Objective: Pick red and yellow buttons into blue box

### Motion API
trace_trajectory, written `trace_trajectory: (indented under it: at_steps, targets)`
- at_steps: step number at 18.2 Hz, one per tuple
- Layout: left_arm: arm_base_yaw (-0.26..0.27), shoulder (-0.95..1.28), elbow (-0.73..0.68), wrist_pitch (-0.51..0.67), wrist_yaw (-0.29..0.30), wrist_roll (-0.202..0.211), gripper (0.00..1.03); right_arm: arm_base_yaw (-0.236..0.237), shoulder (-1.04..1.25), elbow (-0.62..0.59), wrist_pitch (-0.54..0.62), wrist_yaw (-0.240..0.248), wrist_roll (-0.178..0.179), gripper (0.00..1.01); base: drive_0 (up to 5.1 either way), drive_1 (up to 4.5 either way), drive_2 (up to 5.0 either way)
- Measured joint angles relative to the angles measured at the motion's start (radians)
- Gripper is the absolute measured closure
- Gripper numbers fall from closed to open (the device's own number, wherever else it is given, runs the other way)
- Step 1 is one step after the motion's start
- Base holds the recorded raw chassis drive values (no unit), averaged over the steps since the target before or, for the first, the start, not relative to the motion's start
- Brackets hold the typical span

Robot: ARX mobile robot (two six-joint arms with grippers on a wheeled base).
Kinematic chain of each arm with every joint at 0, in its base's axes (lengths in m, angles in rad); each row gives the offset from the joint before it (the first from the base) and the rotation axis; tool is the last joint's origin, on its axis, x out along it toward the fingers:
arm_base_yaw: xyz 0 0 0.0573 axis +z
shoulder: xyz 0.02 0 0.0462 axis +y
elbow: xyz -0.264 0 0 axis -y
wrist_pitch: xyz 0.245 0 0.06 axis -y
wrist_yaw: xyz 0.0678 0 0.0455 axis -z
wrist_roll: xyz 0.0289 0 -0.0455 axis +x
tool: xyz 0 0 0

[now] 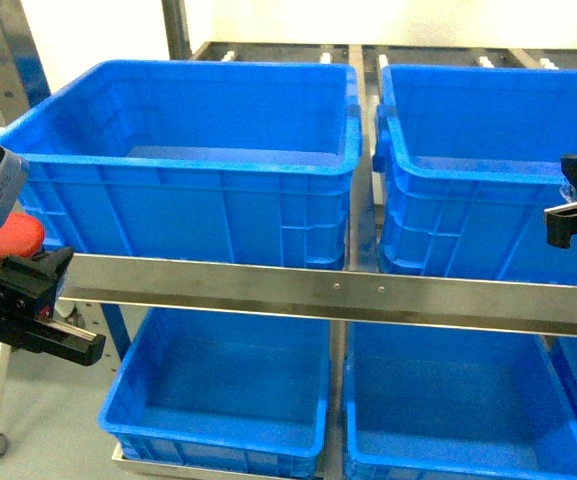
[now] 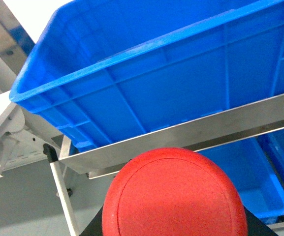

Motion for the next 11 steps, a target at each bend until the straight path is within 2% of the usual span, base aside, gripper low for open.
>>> trace_trajectory:
  at_steps: [11]
  targets:
    - [0.001, 0.0, 0.0, -0.003, -0.001, 0.0, 0.79, 0.0, 0.0, 0.0, -0.002, 0.0, 0.0, 0.75, 4.8, -3.21, -1.4]
